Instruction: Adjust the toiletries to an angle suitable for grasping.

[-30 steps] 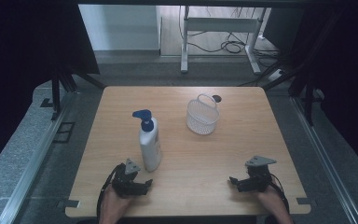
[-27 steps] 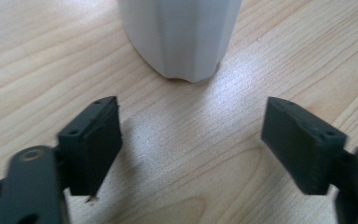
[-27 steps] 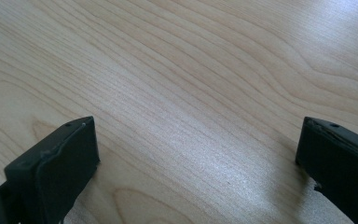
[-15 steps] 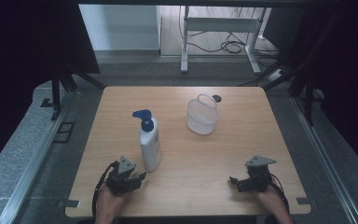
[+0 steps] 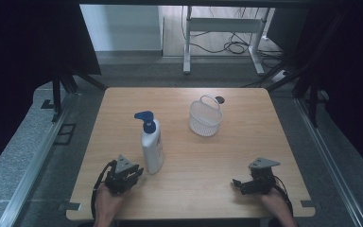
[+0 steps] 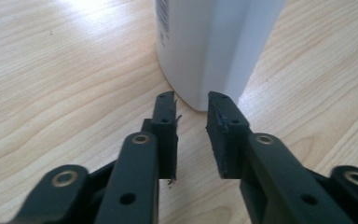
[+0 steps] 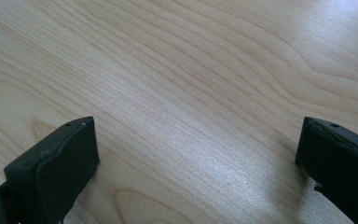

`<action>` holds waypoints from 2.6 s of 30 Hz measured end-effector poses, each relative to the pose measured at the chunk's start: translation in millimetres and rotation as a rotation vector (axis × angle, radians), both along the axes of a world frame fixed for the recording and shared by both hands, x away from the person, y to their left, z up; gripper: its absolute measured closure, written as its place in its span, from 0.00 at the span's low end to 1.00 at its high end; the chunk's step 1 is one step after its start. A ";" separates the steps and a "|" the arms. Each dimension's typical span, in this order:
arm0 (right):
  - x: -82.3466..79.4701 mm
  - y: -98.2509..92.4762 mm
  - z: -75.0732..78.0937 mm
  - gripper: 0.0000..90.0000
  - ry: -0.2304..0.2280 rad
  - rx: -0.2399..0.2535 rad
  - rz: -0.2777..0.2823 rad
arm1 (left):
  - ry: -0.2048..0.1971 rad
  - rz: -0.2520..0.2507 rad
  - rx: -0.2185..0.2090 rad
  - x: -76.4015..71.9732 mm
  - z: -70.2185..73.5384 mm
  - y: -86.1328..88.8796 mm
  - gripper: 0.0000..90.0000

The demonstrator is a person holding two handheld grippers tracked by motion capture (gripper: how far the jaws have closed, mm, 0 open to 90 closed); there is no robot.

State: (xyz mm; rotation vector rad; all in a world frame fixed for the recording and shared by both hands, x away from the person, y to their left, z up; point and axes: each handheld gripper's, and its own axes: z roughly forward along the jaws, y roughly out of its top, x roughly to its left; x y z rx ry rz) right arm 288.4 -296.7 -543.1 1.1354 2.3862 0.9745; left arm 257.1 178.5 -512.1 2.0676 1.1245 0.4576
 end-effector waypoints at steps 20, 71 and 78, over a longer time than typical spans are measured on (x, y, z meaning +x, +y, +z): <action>1.5 1.3 -0.1 0.00 -0.002 -0.002 0.007 | -0.007 0.037 -0.050 33.1 -2.2 13.4 0.99; 2.6 2.5 -0.1 0.00 -0.002 -0.004 0.012 | -0.016 -0.080 -0.077 56.5 -3.1 -30.3 0.99; 2.5 2.6 -0.1 0.00 -0.001 -0.004 0.011 | -0.015 -0.108 -0.077 52.4 -1.3 -36.5 0.99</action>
